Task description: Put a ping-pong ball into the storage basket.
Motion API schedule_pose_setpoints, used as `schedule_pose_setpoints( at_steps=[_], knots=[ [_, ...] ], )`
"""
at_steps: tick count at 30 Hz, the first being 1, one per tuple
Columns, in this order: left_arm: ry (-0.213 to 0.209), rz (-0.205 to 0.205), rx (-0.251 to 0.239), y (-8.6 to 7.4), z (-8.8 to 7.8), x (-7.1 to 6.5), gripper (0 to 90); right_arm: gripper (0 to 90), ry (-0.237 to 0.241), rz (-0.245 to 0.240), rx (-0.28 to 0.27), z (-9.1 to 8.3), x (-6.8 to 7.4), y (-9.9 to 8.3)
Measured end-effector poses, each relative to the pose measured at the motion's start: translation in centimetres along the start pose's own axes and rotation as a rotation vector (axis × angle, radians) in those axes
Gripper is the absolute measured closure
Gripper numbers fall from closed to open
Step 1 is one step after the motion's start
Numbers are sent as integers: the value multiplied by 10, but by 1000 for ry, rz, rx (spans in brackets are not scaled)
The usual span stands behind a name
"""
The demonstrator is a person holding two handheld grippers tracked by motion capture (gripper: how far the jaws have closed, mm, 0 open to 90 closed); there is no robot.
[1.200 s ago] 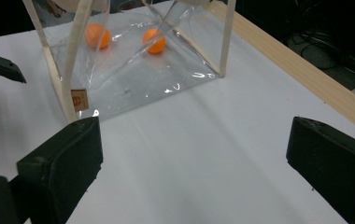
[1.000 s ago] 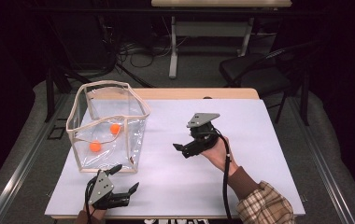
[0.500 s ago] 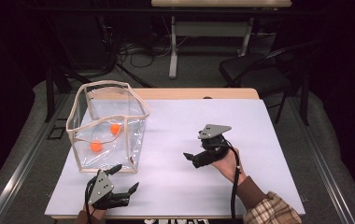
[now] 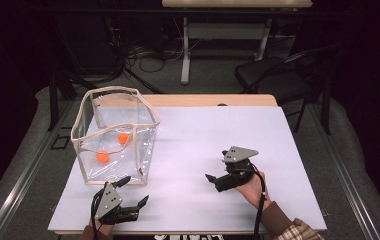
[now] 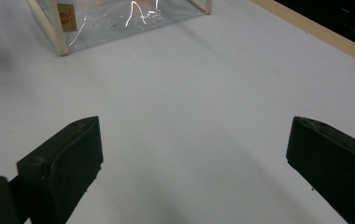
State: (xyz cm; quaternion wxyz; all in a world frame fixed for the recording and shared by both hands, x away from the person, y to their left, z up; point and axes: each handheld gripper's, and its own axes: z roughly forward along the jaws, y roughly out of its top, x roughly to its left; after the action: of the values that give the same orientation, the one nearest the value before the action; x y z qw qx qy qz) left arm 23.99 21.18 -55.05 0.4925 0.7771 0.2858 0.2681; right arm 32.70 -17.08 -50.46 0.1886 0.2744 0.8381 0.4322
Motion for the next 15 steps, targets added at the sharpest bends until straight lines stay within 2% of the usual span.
schedule_pose_setpoints(
  at_steps=[8,9,15],
  knots=[
    [0,-3,1,0,0,0,159,32,-1,-2,3,-1,0,-2],
    [1,0,1,0,0,0,159,32,-23,13,-4,-9,2,-20],
    [1,-2,3,0,0,0,159,31,-36,14,1,-14,2,-32]
  ],
)
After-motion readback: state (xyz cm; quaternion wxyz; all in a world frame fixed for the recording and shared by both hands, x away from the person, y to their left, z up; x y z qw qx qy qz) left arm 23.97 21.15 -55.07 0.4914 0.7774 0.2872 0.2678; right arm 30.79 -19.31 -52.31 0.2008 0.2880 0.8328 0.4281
